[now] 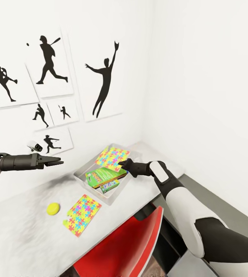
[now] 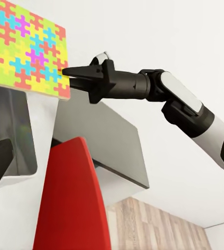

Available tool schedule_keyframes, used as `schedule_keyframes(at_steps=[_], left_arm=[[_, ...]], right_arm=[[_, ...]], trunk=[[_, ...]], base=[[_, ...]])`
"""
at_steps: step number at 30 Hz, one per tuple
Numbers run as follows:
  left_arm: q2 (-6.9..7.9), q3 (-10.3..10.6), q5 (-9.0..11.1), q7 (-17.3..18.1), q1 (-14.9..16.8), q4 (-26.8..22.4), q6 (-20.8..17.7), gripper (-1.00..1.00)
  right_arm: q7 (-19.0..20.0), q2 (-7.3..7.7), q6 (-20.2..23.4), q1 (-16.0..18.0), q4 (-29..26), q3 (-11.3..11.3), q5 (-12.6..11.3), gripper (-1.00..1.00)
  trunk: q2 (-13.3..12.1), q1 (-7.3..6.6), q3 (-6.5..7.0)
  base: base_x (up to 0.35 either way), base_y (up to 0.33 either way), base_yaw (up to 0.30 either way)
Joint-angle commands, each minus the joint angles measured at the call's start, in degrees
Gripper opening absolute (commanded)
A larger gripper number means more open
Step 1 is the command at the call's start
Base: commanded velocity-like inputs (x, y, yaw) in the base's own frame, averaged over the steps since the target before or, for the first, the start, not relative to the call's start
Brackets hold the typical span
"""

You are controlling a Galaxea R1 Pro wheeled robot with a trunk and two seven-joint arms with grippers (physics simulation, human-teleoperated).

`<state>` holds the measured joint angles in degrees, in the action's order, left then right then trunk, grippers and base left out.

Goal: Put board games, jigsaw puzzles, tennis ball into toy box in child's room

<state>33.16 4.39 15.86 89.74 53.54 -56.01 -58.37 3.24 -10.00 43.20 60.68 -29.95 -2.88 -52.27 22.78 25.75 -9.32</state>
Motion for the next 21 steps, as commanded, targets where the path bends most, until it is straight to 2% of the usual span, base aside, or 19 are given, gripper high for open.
schedule_keyframes(at_steps=[1,21], left_arm=[[0.07,0.2,0.1,0.3,0.1,0.0,-0.6,1.0],[0.07,0.2,0.1,0.3,0.1,0.0,-0.6,1.0]], right_arm=[[0.4,0.0,0.1,0.1,0.0,0.0,0.4,-1.0],[1.1,0.0,0.3,0.1,0.0,0.0,0.0,-1.0]], trunk=[[0.1,0.03,-0.22],[0.1,0.03,-2.1]], base=[[0.0,0.0,0.069],[0.0,0.0,0.011]])
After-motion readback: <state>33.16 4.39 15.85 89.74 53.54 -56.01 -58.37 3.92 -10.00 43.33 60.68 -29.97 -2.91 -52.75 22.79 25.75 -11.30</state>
